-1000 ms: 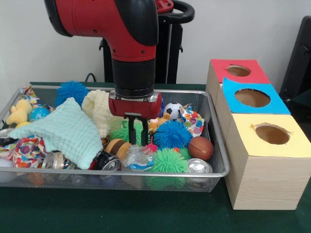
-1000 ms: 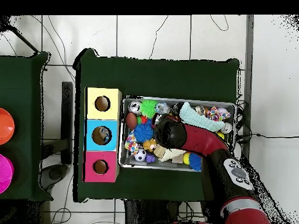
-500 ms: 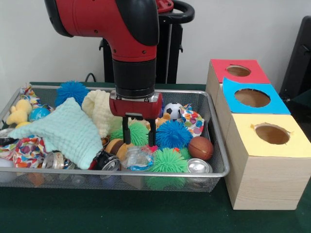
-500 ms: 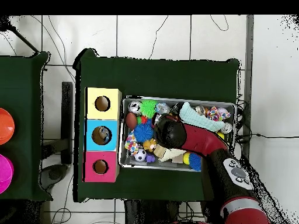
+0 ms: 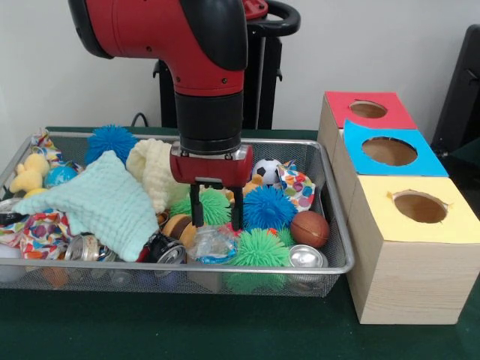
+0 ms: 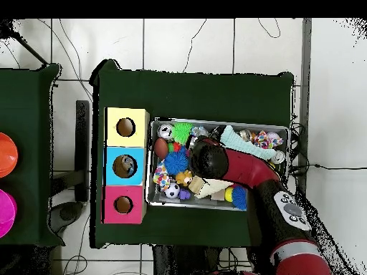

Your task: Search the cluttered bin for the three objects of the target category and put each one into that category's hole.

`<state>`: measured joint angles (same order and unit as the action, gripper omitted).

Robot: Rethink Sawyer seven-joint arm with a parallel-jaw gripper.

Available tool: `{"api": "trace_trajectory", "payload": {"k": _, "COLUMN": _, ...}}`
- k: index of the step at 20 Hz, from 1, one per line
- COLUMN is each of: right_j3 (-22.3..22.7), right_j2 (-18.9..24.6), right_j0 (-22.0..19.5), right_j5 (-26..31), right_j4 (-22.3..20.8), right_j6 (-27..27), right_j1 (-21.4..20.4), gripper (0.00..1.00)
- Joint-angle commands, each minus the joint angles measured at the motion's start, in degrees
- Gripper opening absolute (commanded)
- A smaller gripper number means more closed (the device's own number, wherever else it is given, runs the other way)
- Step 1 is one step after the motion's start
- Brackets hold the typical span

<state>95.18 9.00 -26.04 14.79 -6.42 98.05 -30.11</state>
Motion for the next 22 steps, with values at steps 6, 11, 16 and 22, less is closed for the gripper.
{"api": "trace_trajectory", "payload": {"k": 6, "right_j3": -6.5, "right_j2": 6.1, "right_j0": -2.7, "right_j5": 4.6, "right_j4": -0.5, "right_j6": 0.5, "right_j1": 2.3, "gripper": 1.0}}
{"api": "trace_trajectory", "payload": {"k": 11, "right_j3": -6.3, "right_j2": 5.8, "right_j0": -2.7, "right_j5": 3.9, "right_j4": -1.2, "right_j6": 0.9, "right_j1": 2.2, "gripper": 1.0}}
{"api": "trace_trajectory", "payload": {"k": 16, "right_j3": -7.2, "right_j2": 6.1, "right_j0": -2.8, "right_j5": 3.1, "right_j4": -1.7, "right_j6": 0.7, "right_j1": 3.4, "gripper": 0.0}}
{"api": "trace_trajectory", "payload": {"k": 22, "right_j3": -6.2, "right_j2": 6.8, "right_j0": -3.2, "right_j5": 1.4, "right_j4": -1.3, "right_j6": 2.0, "right_j1": 3.6, "gripper": 0.0}}
